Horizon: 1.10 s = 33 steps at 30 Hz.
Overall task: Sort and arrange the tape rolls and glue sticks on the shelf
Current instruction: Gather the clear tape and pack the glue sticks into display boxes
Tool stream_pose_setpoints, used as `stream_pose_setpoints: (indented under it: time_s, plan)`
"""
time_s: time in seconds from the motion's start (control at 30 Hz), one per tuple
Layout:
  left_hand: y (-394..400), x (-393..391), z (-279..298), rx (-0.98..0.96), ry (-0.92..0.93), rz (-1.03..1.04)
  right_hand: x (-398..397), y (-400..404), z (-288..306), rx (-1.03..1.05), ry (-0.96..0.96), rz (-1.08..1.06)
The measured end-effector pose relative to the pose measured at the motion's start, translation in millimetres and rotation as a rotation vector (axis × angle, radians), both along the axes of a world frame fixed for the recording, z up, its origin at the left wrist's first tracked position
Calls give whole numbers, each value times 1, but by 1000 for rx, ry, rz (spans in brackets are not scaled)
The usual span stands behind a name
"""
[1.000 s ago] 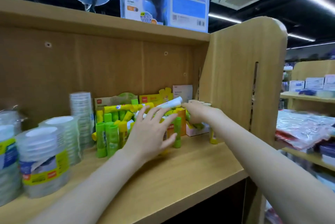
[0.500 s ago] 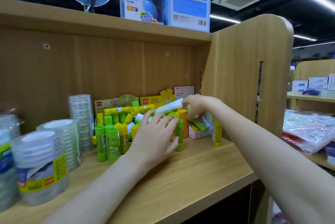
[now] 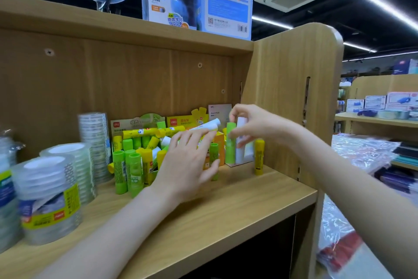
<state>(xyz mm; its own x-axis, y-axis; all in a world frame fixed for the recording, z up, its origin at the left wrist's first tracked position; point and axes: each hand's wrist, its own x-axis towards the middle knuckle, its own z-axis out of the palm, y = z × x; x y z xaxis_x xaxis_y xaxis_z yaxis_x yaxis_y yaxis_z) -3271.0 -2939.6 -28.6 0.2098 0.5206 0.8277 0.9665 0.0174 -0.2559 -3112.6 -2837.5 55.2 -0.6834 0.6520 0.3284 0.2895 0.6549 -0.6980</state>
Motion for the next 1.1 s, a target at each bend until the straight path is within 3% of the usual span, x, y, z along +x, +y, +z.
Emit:
stream_pose_setpoints:
  time_s: [0.1,0.4,0.57,0.77,0.87,1.0,1.1]
  plan:
    - [-5,7,-5,-34,-57,-94,4,-15,-31,-47,-75,97]
    - [-8,15,-16,-128,-66,-185,16,-21,-58,-279,0,259]
    - [-10,13,-22,-107,54,-123,17,-20,-71,-8,-80,95]
    - [-14,2,-31,-283,75,-173,34,-17,-77,339,-333,-2]
    - [-20,-4,-30,-246,91,-162,35,-19,-86,321,-269,25]
    - [-20,-3,-27,-225,100,-184,39,-17,-85,74,-86,62]
    - [-16,-1,-27,-314,130,-262,39,-12,-74,98,-13,-6]
